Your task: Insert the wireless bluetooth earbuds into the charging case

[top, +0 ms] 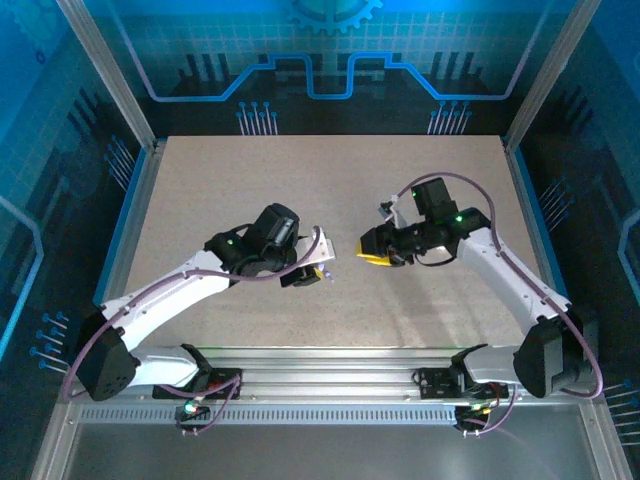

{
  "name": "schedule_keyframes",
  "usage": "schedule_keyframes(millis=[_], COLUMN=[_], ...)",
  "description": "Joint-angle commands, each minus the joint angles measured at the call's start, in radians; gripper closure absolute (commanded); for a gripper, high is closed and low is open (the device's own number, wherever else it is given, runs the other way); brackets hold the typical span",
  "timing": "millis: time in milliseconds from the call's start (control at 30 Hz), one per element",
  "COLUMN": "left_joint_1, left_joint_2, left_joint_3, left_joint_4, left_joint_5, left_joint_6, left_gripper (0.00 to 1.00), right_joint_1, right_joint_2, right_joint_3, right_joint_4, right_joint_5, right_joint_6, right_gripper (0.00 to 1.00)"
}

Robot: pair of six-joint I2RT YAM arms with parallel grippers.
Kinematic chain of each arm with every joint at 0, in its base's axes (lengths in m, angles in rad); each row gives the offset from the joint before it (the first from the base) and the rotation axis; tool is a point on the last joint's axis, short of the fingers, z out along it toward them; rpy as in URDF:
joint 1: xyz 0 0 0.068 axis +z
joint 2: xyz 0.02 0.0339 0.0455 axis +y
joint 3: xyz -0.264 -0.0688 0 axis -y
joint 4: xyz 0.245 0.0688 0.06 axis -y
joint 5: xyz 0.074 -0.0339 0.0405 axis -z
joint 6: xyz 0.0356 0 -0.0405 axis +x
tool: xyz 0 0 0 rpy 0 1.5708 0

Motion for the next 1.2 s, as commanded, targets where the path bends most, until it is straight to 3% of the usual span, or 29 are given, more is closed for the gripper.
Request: schedule_keyframes(millis=[0,400,1167], left_joint_1=[-0.012,-0.034,-0.054], left_joint_2=[-0.017,-0.024,-0.05], left_joint_3=[-0.012,-0.03,-0.058], left_joint_4=[0.04,0.086,0.154], left_joint_5=[-0.019,-0.021,-0.009], left_joint_6=[0.068,0.027,-0.036], left_gripper=[0.56,0.57,0.57], right_joint_1=[0.053,0.152,0.202], right_joint_2=[-0.032,0.026,0.147], right_joint_3=[-0.042,-0.063,-0.043], right_joint_4=[0.138,0.288,0.35], right_joint_5=[0.032,0.059,0.02], right_joint_6=[0.149,0.263,0.265], right_gripper=[0.57,0.57,0.61])
